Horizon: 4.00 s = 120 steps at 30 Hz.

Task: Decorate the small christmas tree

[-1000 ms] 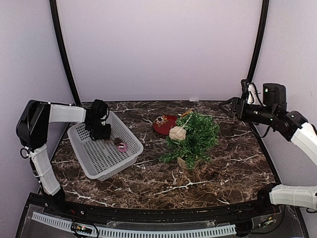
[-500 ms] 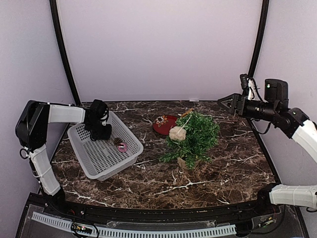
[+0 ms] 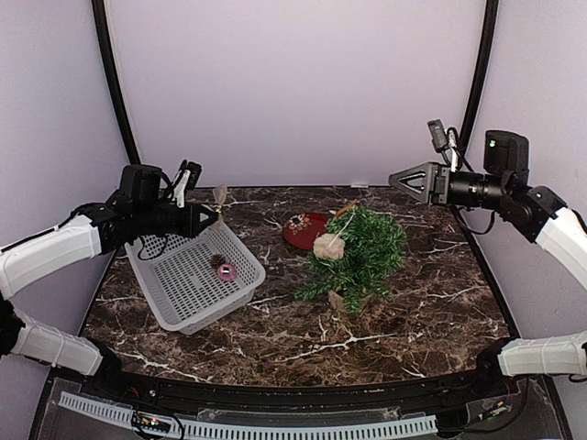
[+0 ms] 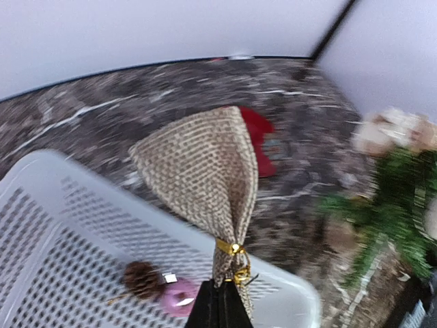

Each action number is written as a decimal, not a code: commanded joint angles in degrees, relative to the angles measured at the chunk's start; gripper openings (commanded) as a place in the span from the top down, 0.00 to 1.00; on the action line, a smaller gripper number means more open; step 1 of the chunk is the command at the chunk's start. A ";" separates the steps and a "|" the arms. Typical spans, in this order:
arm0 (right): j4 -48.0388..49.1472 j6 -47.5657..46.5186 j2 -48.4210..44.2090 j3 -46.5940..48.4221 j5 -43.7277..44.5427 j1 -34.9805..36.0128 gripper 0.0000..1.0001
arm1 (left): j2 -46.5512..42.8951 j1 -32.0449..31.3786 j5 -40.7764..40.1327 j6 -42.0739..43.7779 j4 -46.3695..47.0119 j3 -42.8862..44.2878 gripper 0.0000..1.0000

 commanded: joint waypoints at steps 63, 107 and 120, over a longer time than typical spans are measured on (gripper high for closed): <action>3.81 -14.60 6.39 11.27 -2.56 32.91 0.66 | 14.26 -32.99 28.21 -12.20 71.71 -0.16 1.00; -17.16 -13.77 4.65 15.17 17.34 33.02 1.00 | 9.38 -32.71 18.95 -11.13 60.62 -4.87 0.43; -38.27 -10.46 6.07 18.69 37.10 33.69 1.00 | 6.81 -32.75 14.85 -10.73 57.23 -9.41 0.42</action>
